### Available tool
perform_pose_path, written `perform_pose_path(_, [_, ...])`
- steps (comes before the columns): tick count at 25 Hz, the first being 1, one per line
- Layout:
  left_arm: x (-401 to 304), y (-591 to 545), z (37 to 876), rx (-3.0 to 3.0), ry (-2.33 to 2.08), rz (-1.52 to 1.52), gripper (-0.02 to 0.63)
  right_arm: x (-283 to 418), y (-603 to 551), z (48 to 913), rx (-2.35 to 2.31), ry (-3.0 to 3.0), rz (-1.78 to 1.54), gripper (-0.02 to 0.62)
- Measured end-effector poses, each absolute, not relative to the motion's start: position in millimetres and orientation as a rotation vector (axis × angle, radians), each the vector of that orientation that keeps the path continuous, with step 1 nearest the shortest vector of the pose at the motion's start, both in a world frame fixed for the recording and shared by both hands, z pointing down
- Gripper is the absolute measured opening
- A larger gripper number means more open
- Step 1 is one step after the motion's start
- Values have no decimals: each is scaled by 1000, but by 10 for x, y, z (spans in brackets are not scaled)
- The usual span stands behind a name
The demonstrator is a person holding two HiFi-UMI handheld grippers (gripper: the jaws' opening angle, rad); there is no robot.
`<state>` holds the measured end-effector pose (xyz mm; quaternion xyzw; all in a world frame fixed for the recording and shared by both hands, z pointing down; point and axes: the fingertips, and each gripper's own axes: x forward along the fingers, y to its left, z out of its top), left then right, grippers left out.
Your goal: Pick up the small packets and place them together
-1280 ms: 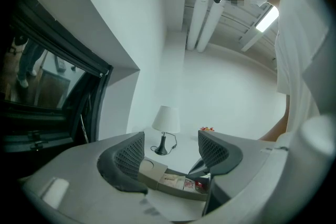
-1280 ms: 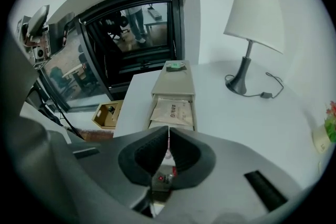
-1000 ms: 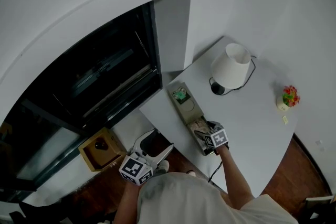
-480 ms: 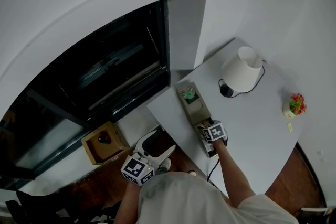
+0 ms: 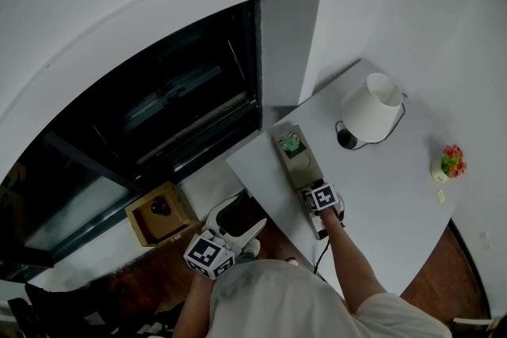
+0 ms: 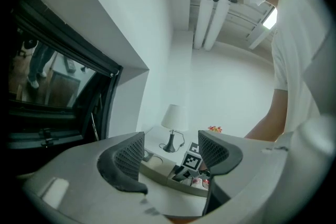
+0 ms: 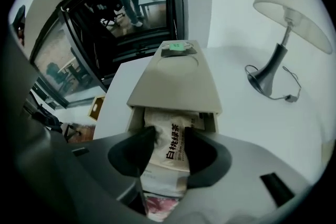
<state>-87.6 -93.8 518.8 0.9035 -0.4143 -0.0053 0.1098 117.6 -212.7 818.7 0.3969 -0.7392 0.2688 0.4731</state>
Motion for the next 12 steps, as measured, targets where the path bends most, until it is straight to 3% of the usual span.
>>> perform_pose_path(3, [-876,-950,5166,2668,-1207,-12,314,1195,-2104,8214,951,-1821,662,175])
perform_pose_path(12, [-856,-964,5157,2679,-1190,-11,313,1322,-1749,7711,1022,-1919,622,167])
